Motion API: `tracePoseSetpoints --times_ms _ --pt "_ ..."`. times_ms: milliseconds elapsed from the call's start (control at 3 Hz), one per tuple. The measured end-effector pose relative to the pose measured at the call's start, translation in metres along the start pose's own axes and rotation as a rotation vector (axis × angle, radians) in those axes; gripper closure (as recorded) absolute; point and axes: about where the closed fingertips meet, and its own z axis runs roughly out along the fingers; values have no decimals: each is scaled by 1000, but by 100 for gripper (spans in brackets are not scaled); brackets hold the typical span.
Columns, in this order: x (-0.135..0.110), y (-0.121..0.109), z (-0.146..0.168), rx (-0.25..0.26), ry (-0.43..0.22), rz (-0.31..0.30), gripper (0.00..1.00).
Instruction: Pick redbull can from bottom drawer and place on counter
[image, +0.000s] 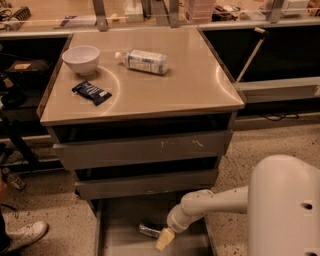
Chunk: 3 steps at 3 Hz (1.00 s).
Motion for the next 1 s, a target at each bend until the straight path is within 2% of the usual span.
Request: tracePoseSetpoints --times_ms 333,667,1000 --pt "-14 -12 58 -27 -8 -49 0" --pt "-13 -13 61 -28 -8 -44 0" --pt "-7 -12 85 -40 5 -51 0"
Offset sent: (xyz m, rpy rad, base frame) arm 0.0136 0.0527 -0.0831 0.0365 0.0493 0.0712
